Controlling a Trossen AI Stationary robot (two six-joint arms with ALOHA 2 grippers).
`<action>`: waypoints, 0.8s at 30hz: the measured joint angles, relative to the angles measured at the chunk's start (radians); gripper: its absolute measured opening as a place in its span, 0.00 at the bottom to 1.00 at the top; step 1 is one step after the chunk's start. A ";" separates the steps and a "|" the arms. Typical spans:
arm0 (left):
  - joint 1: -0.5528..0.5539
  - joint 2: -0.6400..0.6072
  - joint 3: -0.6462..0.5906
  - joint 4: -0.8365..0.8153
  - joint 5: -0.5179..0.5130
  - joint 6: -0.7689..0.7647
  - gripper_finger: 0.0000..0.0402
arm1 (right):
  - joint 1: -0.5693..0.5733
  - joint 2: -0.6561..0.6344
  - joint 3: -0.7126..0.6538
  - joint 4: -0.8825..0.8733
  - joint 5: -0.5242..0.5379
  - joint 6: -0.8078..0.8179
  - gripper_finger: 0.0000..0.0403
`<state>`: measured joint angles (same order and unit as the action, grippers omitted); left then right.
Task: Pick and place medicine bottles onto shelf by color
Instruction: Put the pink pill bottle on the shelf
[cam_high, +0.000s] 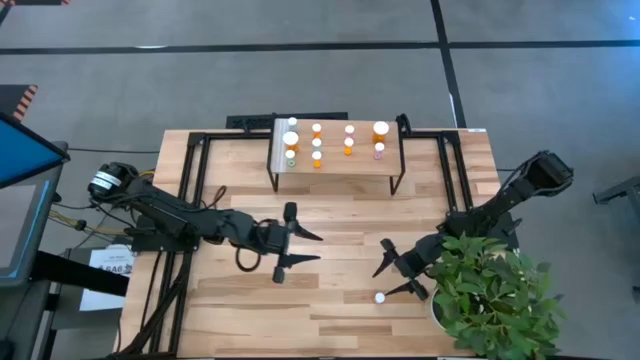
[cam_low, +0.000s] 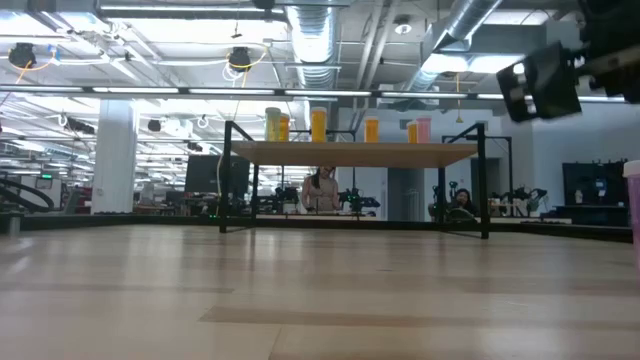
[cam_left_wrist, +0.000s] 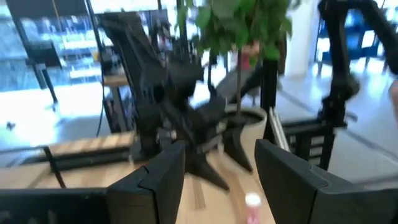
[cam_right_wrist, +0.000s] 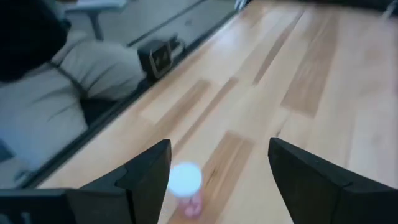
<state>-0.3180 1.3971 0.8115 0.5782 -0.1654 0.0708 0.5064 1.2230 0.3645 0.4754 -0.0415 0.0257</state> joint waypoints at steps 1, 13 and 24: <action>-0.001 -0.011 -0.028 0.048 0.000 -0.001 0.46 | -0.007 0.017 0.000 -0.002 -0.027 0.000 0.72; -0.001 -0.064 -0.296 0.588 -0.026 -0.021 0.46 | -0.024 0.157 -0.001 -0.003 -0.119 -0.138 0.70; -0.001 -0.064 -0.299 0.565 -0.077 -0.026 0.46 | -0.025 0.194 -0.001 0.076 -0.173 -0.140 0.70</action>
<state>-0.3191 1.3327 0.5125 1.1431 -0.2420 0.0447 0.4816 1.4173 0.3637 0.5512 -0.2149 -0.1142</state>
